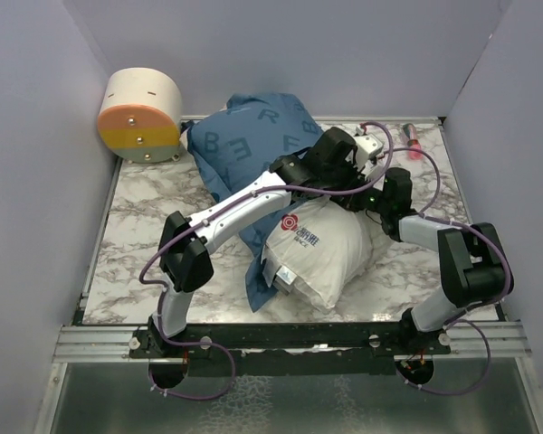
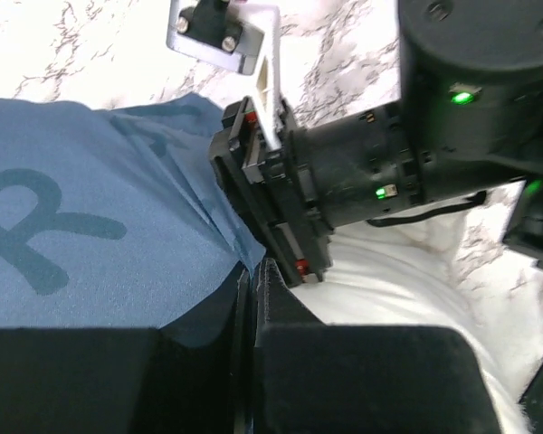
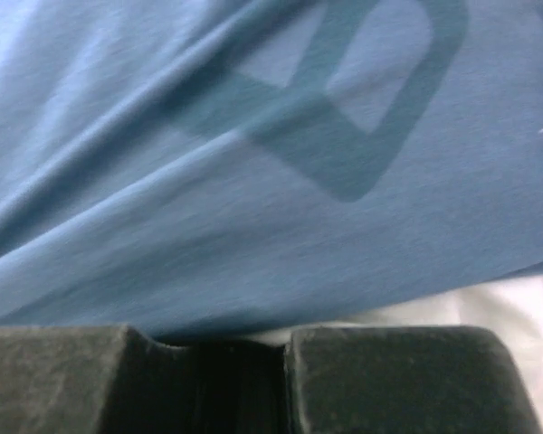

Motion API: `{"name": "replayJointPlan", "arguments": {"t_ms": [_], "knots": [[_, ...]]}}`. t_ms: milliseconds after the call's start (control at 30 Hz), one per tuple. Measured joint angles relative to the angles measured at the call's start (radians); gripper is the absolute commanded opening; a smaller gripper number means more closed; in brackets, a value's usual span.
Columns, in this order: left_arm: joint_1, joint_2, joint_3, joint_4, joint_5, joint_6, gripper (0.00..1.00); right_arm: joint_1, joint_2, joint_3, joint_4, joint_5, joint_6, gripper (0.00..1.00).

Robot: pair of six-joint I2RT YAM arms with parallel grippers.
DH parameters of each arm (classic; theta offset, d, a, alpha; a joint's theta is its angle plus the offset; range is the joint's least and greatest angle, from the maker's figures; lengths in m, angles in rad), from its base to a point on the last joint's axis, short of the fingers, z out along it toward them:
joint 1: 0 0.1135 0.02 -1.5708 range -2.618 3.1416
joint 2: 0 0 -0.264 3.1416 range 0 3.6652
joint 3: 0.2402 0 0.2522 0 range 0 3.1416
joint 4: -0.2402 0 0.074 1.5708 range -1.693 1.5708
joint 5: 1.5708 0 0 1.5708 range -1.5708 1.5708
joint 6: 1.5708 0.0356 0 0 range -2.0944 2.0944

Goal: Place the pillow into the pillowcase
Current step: Stuff the pillow into the pillowcase.

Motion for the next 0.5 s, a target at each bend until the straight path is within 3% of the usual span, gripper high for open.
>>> {"name": "replayJointPlan", "arguments": {"t_ms": [267, 400, 500], "knots": [[0.0, -0.092, -0.14, 0.138, 0.081, -0.122, 0.0, 0.009, 0.043, -0.058, 0.156, 0.002, 0.047, 0.13], [0.0, -0.175, -0.309, 0.257, 0.14, -0.179, 0.0, 0.01, -0.105, -0.192, 0.254, 0.026, 0.079, 0.14], [0.004, -0.24, -0.446, 0.378, 0.203, -0.239, 0.0, 0.014, -0.279, -0.252, 0.234, 0.052, 0.087, 0.14]]}}
